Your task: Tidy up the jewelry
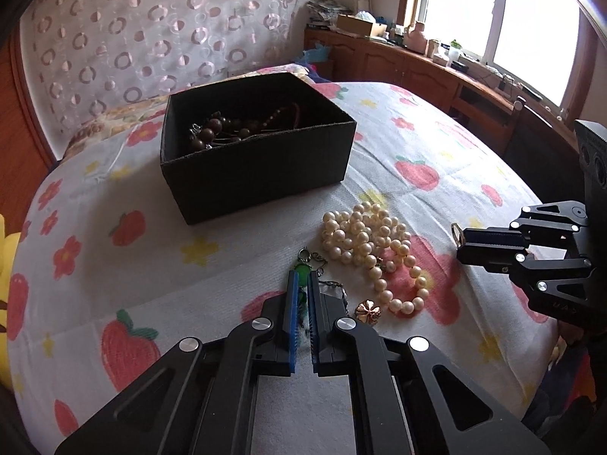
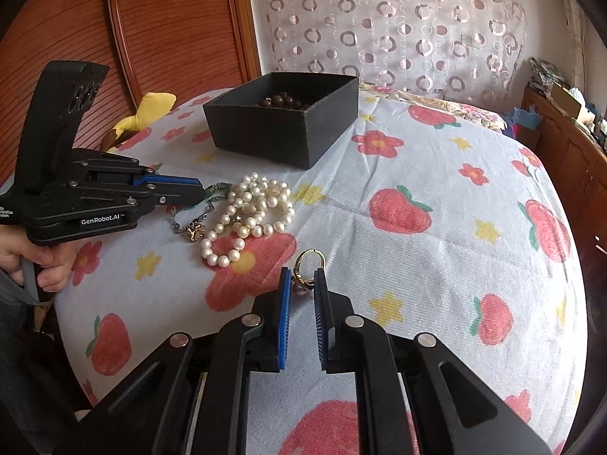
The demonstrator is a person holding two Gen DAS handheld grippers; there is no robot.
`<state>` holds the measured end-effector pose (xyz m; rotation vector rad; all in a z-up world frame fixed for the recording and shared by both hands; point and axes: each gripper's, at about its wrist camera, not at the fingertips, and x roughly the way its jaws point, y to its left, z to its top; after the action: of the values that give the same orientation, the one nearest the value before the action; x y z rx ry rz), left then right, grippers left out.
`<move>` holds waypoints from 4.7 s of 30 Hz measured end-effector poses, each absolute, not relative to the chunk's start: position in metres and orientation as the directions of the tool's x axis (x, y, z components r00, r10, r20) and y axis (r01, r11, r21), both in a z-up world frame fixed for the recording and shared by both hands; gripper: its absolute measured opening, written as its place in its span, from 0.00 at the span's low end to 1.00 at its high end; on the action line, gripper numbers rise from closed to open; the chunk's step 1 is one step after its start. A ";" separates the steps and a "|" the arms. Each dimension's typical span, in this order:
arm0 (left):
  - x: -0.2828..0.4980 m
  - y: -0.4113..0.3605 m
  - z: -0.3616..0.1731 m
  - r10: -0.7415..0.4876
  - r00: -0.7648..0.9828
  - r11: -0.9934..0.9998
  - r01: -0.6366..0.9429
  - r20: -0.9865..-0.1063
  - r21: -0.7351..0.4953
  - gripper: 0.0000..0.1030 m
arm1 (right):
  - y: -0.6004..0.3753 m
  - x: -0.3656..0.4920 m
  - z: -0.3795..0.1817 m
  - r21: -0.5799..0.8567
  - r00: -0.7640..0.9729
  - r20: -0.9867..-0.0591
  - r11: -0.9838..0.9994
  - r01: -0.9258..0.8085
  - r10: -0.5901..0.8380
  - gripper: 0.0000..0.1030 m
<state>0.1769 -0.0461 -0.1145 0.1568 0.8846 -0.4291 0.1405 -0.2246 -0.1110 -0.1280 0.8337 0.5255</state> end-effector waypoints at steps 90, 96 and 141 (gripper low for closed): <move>0.246 0.028 -0.019 -0.127 0.802 0.985 0.171 -0.583 0.021 0.91 | -0.153 0.306 -0.063 0.079 0.601 -0.704 0.882 -0.464 0.379 0.13; 0.238 0.039 -0.022 -0.124 0.801 0.987 0.160 -0.586 0.010 0.92 | -0.149 0.308 -0.058 0.118 0.610 -0.680 0.881 -0.458 0.407 0.13; 0.135 0.011 -0.080 -0.248 0.730 0.961 0.268 -0.637 -0.067 0.93 | -0.153 0.191 -0.106 0.054 0.442 -0.813 0.805 -0.590 0.378 0.08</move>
<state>0.1355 0.0109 -0.0803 0.0305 0.6967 -0.2838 0.1915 -0.1533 -0.1064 -0.2532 0.9359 0.6087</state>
